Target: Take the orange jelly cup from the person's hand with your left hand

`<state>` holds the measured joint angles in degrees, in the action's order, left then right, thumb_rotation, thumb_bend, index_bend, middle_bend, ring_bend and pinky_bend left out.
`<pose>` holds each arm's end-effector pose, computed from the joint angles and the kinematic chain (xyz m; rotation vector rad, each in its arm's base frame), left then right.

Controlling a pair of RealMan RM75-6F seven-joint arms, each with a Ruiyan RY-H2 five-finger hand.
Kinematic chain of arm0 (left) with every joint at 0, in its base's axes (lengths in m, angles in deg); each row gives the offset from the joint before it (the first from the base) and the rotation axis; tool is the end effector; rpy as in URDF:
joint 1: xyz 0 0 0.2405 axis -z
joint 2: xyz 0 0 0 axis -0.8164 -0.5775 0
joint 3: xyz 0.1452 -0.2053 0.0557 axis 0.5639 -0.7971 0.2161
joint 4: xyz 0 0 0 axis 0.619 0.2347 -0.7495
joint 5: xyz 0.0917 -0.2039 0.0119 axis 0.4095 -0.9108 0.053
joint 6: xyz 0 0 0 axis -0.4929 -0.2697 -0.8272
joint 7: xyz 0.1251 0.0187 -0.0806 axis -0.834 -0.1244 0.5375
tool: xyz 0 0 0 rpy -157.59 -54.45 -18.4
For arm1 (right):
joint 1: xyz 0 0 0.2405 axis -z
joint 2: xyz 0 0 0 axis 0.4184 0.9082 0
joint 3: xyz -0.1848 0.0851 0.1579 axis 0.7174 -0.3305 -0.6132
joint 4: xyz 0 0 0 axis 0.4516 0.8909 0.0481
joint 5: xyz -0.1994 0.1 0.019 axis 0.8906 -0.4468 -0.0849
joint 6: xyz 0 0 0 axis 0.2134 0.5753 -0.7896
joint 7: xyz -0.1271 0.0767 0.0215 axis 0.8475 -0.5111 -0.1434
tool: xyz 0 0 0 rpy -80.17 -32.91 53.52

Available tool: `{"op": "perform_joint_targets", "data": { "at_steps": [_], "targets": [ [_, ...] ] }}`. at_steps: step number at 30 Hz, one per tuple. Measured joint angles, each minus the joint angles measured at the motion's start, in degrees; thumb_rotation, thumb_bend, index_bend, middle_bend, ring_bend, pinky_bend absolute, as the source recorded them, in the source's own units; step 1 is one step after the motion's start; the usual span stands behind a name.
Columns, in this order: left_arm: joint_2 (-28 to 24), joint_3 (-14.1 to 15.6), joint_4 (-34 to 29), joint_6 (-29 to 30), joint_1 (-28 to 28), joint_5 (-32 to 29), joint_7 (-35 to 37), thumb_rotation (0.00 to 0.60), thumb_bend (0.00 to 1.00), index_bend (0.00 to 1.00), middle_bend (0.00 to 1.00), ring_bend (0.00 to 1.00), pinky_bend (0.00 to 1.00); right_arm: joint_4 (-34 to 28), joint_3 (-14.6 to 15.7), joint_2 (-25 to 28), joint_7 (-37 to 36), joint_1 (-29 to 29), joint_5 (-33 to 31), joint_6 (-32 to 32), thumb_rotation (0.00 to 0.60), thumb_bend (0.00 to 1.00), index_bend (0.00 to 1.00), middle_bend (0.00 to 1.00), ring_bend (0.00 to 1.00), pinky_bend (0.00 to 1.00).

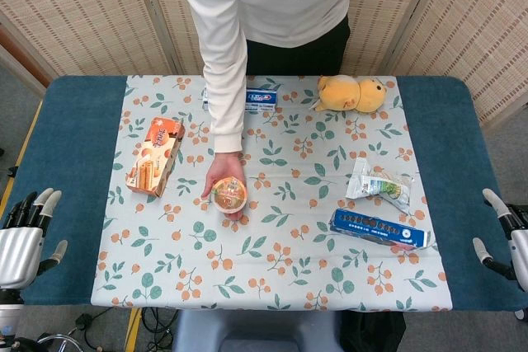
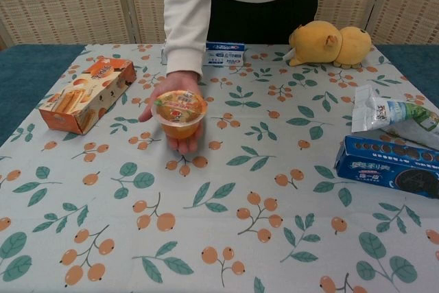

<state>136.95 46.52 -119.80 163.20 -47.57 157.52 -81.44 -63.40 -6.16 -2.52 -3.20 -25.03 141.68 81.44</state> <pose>-0.2765 0.1984 0.1559 -1.4248 -0.7810 -0.7820 -0.3252 -0.1619 0.1968 1.3199 -0.9406 0.8971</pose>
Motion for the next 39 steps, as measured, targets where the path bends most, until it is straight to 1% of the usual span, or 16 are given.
{"op": "perform_joint_targets", "data": {
  "at_steps": [13,20,29,34,39],
  "targets": [
    [0.23,-0.08,0.55,-0.27,0.38,0.7,0.56,0.6,0.32,0.0,0.0,0.0,0.11,0.19,-0.17,0.0,-0.42,0.42,-0.12,0.76,0.6,0.36,0.09,0.22,0.19,0.41],
    [-0.38,-0.6,1.66,-2.59,2.75,3.01,2.84,0.6,0.32,0.0,0.0,0.0,0.11,-0.68,-0.71,0.96,0.28,0.31,-0.05,1.29,0.6,0.36,0.09,0.22,0.19,0.41],
    [-0.82,-2.26,2.97,-11.55,10.93,6.75,7.7,0.6,0.32,0.01,0.0,0.0,0.1,-2.26,-1.18,1.78,1.68,-0.07,-0.02,1.31,0.6,0.36,0.09,0.22,0.19,0.41],
    [0.59,-3.32,4.26,-18.73,17.19,8.16,9.89,0.6,0.32,0.01,0.0,0.0,0.09,-2.63,-1.18,1.87,2.18,-0.26,-0.18,0.88,0.6,0.36,0.09,0.22,0.19,0.41],
    [2.88,-4.35,5.72,-26.4,23.54,8.17,10.58,0.6,0.32,0.0,0.0,0.0,0.08,-2.9,-1.09,2.09,2.51,-0.2,-0.49,0.69,0.6,0.36,0.09,0.22,0.19,0.41]
  ]
}}
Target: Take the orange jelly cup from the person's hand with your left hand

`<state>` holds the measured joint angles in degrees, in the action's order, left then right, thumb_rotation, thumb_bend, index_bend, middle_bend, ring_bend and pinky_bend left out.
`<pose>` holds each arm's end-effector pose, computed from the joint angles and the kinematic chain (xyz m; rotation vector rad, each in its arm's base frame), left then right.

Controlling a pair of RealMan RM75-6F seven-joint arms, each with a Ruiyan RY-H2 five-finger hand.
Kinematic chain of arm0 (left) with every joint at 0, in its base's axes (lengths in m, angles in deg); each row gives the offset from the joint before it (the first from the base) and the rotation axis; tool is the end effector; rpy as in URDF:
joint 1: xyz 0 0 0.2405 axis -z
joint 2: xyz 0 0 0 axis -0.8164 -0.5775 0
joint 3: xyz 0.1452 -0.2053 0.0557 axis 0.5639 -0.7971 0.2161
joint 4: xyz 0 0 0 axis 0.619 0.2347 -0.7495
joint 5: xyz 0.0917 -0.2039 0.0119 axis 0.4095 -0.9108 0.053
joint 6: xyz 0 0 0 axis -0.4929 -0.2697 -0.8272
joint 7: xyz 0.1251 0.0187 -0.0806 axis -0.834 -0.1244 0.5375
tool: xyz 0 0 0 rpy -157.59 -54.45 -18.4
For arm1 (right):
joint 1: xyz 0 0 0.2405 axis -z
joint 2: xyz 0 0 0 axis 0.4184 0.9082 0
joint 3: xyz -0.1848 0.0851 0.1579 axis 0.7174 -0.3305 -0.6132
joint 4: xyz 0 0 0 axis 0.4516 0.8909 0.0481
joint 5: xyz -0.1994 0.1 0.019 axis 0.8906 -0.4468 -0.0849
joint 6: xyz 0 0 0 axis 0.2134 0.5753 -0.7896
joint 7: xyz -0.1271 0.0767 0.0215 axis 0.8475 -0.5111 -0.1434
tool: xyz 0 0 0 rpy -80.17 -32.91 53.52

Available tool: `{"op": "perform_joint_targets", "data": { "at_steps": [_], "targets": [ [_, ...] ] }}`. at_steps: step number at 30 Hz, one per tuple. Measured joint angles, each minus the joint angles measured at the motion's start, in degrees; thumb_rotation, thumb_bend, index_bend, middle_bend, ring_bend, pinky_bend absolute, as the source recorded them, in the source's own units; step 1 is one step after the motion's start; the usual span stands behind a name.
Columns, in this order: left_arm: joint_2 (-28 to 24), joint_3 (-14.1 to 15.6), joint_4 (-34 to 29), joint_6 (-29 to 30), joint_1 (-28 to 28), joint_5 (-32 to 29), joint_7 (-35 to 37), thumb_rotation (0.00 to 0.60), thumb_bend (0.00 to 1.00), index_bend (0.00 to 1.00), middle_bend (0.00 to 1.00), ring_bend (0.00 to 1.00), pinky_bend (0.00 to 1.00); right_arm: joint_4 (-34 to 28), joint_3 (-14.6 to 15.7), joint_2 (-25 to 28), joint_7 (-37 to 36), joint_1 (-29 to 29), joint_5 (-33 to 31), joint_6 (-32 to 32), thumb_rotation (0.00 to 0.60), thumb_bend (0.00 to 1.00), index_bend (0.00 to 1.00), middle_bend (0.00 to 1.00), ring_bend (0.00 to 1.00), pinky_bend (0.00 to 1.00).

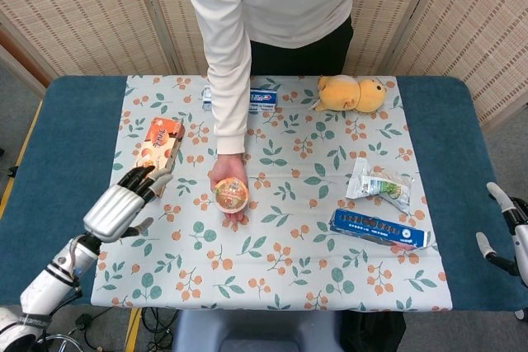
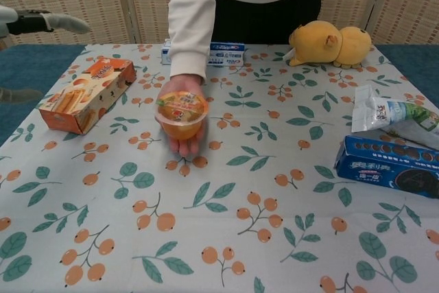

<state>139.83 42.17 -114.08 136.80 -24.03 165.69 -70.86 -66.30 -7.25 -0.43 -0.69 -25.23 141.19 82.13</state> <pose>-0.1825 0.3034 0.0904 -1.9925 -0.6967 -0.9627 -0.3144 -0.1670 0.2072 1.3151 -0.8948 0.8953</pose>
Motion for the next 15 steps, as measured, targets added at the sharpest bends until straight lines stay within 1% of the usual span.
{"op": "perform_joint_targets", "data": {
  "at_steps": [5,15],
  "targets": [
    [2.33,-0.78,1.17,-6.83,5.59,-1.43,-0.89,0.6,0.32,0.0,0.0,0.0,0.06,-0.2,-0.02,0.17,0.15,-0.01,-0.26,-0.17,0.6,0.36,0.09,0.22,0.19,0.41],
    [9.2,-2.59,4.93,-17.05,15.07,-9.06,-6.12,0.6,0.32,0.0,0.0,0.0,0.05,-0.6,-0.2,0.77,0.21,-0.03,-0.19,0.07,0.6,0.36,0.09,0.22,0.19,0.41]
  ]
}}
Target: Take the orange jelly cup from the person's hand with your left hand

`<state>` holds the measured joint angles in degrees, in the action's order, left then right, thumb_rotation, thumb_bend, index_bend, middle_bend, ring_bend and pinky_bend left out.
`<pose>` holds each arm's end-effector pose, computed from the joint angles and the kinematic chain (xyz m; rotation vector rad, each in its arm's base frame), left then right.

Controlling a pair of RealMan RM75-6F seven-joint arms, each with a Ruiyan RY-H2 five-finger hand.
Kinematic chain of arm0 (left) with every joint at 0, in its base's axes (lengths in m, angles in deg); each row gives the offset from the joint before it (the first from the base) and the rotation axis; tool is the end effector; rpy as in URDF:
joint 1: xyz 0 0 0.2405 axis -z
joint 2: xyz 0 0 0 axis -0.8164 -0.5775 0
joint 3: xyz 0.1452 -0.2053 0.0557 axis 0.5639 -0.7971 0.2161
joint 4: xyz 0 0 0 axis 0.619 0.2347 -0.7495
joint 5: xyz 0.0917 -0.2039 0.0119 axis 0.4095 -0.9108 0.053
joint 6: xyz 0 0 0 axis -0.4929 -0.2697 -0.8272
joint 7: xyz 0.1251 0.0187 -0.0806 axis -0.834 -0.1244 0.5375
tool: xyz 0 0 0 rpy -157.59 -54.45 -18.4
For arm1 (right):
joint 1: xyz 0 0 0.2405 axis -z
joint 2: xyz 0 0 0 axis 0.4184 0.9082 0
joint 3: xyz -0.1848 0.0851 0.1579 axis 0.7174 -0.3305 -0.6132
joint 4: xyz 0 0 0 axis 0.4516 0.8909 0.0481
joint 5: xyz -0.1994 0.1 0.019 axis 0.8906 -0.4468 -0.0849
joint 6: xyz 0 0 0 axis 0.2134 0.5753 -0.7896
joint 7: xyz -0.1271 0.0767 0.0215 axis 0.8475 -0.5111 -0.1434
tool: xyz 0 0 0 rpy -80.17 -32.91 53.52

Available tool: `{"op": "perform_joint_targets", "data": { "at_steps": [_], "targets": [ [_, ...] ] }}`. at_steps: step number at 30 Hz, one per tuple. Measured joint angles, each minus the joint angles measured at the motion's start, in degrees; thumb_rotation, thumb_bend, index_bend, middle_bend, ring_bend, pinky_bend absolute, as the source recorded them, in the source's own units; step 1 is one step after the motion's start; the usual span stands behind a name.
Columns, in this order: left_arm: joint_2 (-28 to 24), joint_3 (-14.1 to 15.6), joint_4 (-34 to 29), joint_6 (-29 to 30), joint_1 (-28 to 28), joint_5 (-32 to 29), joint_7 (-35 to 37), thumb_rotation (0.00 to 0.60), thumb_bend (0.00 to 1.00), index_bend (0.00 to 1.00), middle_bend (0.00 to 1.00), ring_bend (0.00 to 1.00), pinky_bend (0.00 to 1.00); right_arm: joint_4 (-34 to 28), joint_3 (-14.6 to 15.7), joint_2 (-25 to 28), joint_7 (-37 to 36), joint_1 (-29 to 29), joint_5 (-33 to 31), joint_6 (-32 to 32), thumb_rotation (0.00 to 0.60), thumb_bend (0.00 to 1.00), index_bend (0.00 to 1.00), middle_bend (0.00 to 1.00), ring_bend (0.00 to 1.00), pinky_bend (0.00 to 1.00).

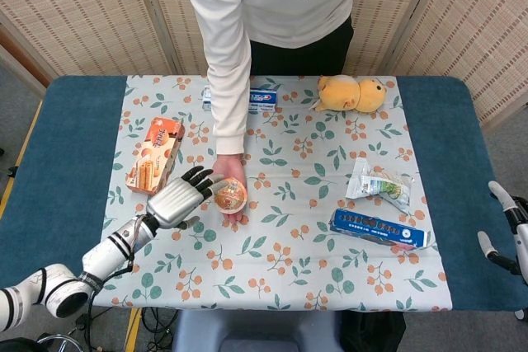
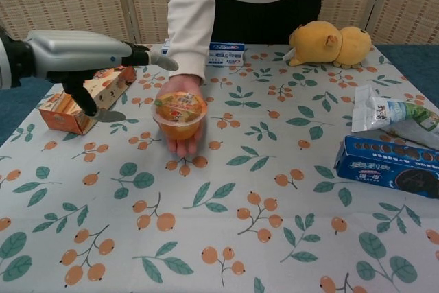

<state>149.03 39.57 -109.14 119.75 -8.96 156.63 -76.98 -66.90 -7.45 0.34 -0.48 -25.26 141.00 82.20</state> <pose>-0.1184 0.3478 0.0213 -2.2396 -0.6556 -0.8549 -0.3127 -0.1678 0.2110 1.3135 -0.8867 0.8928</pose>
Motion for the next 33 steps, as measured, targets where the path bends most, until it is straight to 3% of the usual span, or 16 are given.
{"op": "perform_joint_targets", "data": {
  "at_steps": [14,23,26,29,33],
  "targets": [
    [7.69,-0.24,5.81,-5.61,8.52,-10.24,-7.35,0.6,0.32,0.0,0.0,0.0,0.05,0.09,0.38,0.4,-0.54,0.88,-0.35,0.59,0.6,0.36,0.09,0.22,0.19,0.41],
    [10.55,1.07,8.79,-7.76,12.85,-16.27,-11.14,0.6,0.32,0.02,0.0,0.0,0.05,0.31,0.59,0.55,-0.75,1.49,-0.79,0.88,0.6,0.36,0.09,0.22,0.19,0.41],
    [11.85,1.69,10.28,-7.45,13.75,-17.71,-11.84,0.6,0.32,0.09,0.0,0.01,0.12,0.35,0.65,0.54,-0.78,1.63,-0.94,0.86,0.6,0.36,0.09,0.22,0.19,0.41],
    [12.62,2.19,11.09,-6.7,14.1,-18.19,-11.95,0.6,0.32,0.17,0.01,0.09,0.26,0.35,0.63,0.56,-0.74,1.65,-0.94,0.88,0.6,0.36,0.09,0.22,0.19,0.41],
    [13.36,2.55,12.01,-5.92,14.18,-17.99,-10.94,0.6,0.32,0.3,0.14,0.23,0.46,0.24,0.6,0.58,-0.57,1.62,-0.9,0.81,0.6,0.36,0.09,0.22,0.19,0.41]
  ]
}}
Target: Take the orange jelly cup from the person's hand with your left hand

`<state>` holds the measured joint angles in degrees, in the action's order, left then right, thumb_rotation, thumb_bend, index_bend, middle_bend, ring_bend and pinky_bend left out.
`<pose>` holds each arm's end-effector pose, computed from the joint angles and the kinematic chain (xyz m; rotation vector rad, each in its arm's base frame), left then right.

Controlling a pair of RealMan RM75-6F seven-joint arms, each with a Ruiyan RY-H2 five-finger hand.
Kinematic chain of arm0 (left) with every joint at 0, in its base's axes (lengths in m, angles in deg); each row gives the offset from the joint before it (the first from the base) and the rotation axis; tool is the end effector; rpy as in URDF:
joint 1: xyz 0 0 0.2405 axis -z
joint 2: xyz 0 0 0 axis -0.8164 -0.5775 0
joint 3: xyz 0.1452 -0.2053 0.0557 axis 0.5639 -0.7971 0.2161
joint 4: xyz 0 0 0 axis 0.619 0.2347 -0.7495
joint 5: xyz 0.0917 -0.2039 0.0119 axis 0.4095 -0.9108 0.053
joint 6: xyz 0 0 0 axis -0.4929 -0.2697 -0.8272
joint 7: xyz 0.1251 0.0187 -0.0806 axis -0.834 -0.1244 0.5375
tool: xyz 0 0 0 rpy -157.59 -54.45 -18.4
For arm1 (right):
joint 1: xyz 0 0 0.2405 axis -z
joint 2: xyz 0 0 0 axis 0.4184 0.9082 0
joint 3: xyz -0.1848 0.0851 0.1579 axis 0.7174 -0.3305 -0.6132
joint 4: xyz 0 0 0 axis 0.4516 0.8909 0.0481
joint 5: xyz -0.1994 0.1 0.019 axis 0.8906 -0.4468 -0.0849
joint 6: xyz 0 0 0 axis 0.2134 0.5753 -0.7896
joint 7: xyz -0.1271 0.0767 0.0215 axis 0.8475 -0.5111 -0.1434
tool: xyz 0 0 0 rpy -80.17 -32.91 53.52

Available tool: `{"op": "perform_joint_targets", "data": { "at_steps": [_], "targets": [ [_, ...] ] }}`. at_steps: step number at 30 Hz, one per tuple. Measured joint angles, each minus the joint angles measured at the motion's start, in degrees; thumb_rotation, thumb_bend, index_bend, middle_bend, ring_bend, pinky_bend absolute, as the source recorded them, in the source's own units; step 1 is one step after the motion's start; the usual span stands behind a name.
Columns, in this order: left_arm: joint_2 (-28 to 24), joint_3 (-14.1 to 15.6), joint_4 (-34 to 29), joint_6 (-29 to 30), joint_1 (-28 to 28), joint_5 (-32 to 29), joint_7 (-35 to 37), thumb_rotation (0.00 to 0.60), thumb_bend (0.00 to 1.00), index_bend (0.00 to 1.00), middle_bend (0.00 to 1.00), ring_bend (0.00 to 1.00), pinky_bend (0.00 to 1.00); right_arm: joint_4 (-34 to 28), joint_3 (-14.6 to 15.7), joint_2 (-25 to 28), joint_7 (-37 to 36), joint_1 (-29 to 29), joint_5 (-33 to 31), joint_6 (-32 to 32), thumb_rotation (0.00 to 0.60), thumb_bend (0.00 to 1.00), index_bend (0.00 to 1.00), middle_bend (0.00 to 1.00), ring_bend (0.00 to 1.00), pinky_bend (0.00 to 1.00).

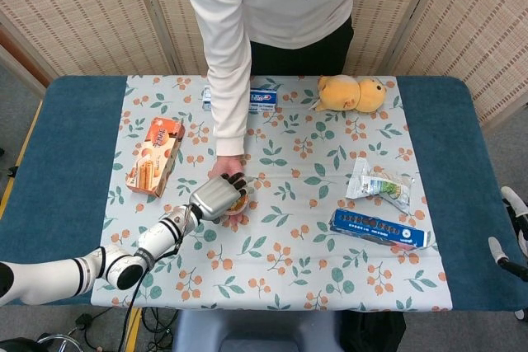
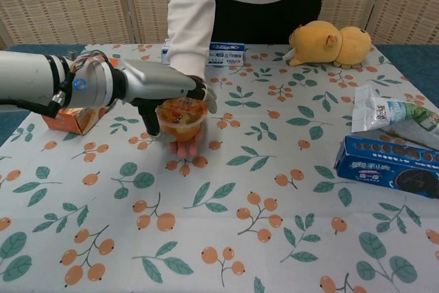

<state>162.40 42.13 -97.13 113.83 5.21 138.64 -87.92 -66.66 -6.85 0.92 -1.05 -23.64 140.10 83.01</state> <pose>-0.0772 0.3806 -0.0522 -2.3216 -0.6259 -0.7082 -0.3205 -0.1564 0.2164 1.2817 -0.9006 0.8615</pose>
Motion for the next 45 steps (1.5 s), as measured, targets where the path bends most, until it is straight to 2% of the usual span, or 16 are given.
{"op": "perform_joint_targets", "data": {
  "at_steps": [3,11,20,24,27,33,45],
  "targets": [
    [0.39,0.21,0.54,0.83,-0.28,1.26,1.73,0.6,0.32,0.37,0.23,0.31,0.56,-0.09,0.02,0.02,0.11,-0.02,-0.07,-0.16,0.6,0.36,0.09,0.22,0.19,0.41],
    [-1.17,0.89,-0.37,3.79,-1.89,5.95,6.37,0.6,0.32,0.4,0.27,0.36,0.62,-0.47,-0.17,0.1,0.46,-0.18,0.06,-0.17,0.6,0.36,0.09,0.22,0.19,0.41],
    [-10.9,3.2,-8.89,9.82,-6.74,10.74,8.85,0.6,0.32,0.39,0.27,0.36,0.62,-0.27,-0.29,-0.3,0.36,-0.71,0.24,-0.82,0.6,0.36,0.09,0.22,0.19,0.41],
    [-15.34,5.92,-12.48,12.74,-10.0,14.1,9.4,0.6,0.32,0.39,0.27,0.36,0.62,0.02,-0.39,-0.67,0.23,-1.12,0.39,-1.27,0.6,0.36,0.09,0.22,0.19,0.41],
    [-16.39,8.08,-13.37,14.25,-12.09,16.54,9.99,0.6,0.32,0.39,0.27,0.36,0.62,0.15,-0.44,-0.89,0.19,-1.44,0.55,-1.59,0.6,0.36,0.09,0.22,0.19,0.41],
    [-14.35,10.04,-11.16,14.09,-13.49,18.77,11.35,0.6,0.32,0.38,0.27,0.36,0.62,0.04,-0.53,-0.93,0.33,-1.73,0.63,-1.82,0.6,0.36,0.09,0.22,0.19,0.41],
    [-8.05,10.09,-3.97,10.03,-13.47,16.92,11.28,0.6,0.32,0.35,0.27,0.36,0.61,-0.3,-0.33,-0.47,0.44,-0.98,0.16,-1.04,0.6,0.36,0.09,0.22,0.19,0.41]
  ]
}}
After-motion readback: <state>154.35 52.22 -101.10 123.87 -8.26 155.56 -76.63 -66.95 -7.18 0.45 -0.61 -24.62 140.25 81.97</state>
